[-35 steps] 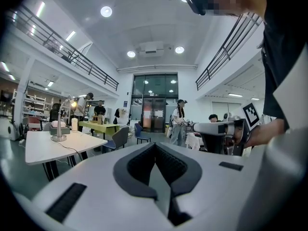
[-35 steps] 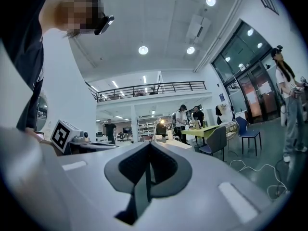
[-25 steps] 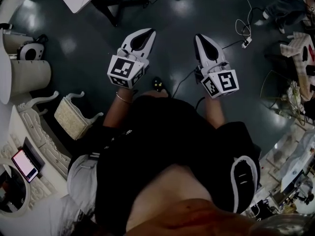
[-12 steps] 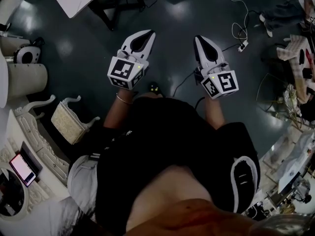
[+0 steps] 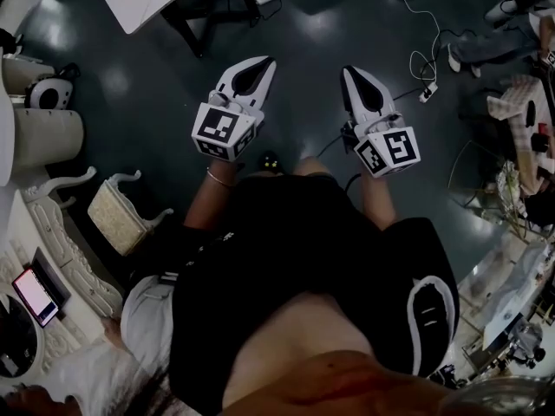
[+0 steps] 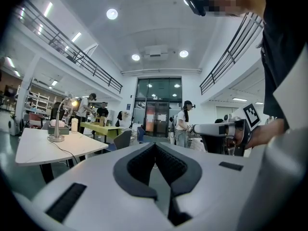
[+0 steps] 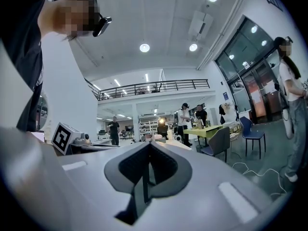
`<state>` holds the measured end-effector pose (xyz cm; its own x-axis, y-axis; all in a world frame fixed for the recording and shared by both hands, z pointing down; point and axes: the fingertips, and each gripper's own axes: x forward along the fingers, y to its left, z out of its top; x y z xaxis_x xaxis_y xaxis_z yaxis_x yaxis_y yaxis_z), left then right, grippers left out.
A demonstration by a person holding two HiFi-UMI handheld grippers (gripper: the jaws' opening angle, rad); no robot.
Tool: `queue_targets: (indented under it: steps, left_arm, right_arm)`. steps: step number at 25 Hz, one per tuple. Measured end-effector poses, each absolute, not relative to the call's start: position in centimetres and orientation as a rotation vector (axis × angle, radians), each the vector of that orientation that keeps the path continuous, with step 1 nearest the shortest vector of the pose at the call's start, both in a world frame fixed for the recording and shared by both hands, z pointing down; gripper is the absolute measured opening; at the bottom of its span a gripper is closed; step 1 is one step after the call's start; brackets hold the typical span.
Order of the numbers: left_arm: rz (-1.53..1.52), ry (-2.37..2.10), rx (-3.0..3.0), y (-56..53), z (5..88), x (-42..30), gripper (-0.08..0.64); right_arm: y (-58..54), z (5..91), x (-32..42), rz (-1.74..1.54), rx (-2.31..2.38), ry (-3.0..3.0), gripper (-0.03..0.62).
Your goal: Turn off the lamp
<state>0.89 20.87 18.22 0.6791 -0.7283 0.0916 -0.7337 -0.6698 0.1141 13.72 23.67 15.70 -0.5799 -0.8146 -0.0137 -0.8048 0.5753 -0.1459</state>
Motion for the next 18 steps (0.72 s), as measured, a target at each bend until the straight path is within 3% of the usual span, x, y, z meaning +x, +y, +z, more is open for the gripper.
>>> queue_targets:
  steps: [18]
  left_arm:
    - [0.04, -1.517, 2.59, 20.7, 17.8, -4.0, 0.006]
  right_arm:
    - [20.2, 15.0, 9.6, -0.203, -1.097, 2.848, 0.0]
